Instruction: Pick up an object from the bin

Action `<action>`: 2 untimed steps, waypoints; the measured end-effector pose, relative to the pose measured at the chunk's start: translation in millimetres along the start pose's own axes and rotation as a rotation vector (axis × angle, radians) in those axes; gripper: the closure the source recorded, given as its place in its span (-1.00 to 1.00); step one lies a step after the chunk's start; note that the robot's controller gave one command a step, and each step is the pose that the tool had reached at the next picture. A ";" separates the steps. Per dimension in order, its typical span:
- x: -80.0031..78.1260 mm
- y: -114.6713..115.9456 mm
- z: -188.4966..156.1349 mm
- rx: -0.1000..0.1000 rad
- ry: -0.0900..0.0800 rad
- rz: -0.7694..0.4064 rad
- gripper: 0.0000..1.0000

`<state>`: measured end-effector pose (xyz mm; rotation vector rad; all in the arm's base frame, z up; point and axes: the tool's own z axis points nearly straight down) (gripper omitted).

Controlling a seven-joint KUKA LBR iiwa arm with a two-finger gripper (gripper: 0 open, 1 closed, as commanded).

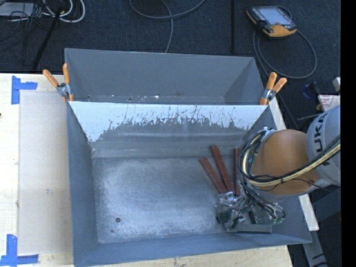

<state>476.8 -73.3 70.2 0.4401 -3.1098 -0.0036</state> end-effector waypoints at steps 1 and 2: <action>-0.1 0.1 0.0 0.000 0.000 -0.001 1.00; -5.8 -20.9 -167.3 0.002 -0.002 0.032 1.00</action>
Offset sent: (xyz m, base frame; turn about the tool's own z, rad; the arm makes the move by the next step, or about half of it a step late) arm 0.0113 -0.0193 0.1670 0.0289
